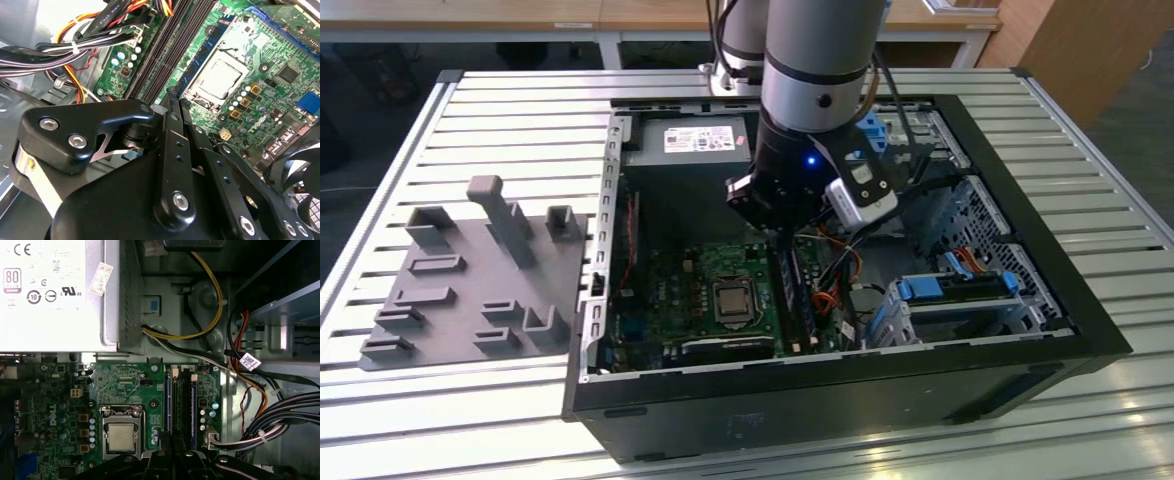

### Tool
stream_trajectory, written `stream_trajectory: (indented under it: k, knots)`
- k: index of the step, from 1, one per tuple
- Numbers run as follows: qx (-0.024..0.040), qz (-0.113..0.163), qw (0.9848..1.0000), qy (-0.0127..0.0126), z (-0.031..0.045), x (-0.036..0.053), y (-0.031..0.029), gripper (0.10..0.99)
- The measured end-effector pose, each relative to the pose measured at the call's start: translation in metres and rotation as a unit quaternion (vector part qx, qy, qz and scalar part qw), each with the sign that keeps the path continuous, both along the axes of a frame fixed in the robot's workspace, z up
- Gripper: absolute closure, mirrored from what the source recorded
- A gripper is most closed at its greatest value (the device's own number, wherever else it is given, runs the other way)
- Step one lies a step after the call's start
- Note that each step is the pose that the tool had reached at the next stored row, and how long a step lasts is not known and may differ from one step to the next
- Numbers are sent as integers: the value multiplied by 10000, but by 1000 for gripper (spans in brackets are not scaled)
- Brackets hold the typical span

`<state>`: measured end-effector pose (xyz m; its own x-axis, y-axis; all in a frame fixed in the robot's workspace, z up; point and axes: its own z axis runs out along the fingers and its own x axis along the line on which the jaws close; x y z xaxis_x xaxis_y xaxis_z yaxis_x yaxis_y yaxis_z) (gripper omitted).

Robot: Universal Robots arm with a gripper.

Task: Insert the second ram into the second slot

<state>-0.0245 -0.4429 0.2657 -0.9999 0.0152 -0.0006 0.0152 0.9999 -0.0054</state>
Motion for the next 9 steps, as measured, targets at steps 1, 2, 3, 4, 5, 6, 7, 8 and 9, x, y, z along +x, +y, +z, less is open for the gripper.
stream_trajectory:
  k: [1,2,3,4,5,6,7,8,9]
  knots:
    - [0,0,10000,0,-4,0,0,953]
    - [0,0,10000,0,-10,0,0,953]
    - [-1,0,10000,0,-15,0,0,953]
    - [0,0,10000,0,-22,0,0,953]
    - [0,0,10000,0,-29,0,0,953]
    - [0,0,10000,0,-35,0,0,953]
    - [0,0,10000,0,-41,0,0,953]
    - [-1,0,10000,1,-47,0,0,953]
    - [-1,0,10000,2,-52,0,0,953]
